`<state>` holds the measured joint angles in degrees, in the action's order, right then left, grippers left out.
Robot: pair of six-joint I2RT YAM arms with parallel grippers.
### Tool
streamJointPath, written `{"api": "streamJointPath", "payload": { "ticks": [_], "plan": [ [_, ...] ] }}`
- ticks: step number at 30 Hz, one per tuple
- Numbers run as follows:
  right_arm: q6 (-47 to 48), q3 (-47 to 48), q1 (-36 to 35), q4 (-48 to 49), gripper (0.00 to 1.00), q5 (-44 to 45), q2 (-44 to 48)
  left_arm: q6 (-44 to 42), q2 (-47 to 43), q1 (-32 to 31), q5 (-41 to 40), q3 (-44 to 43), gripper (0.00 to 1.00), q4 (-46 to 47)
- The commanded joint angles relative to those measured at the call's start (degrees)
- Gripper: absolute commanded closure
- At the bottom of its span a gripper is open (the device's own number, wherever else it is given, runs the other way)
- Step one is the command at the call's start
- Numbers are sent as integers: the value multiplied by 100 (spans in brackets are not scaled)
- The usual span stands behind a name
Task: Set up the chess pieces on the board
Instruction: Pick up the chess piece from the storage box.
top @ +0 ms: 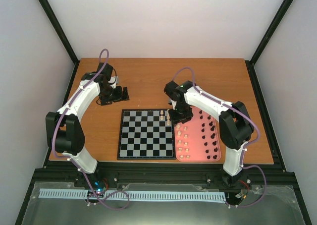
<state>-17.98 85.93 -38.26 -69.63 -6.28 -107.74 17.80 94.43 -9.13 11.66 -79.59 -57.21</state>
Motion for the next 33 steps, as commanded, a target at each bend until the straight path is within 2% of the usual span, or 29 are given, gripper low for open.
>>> {"api": "streamJointPath", "payload": {
  "ticks": [1, 15, 28, 33],
  "plan": [
    [61, -31, 20, 75, 55, -49, 120, 29, -199, -22, -41, -32, 0, -22],
    [177, 38, 178, 212, 58, -90, -370, 30, -170, -20, -30, -88, 0, -55],
    [4, -264, 19, -76, 55, -163, 187, 30, -152, -23, -27, -26, 0, -25],
    [-161, -588, -106, 157, 56, -341, 300, 61, -125, -21, 65, 19, 0, 52]
  ]
}}
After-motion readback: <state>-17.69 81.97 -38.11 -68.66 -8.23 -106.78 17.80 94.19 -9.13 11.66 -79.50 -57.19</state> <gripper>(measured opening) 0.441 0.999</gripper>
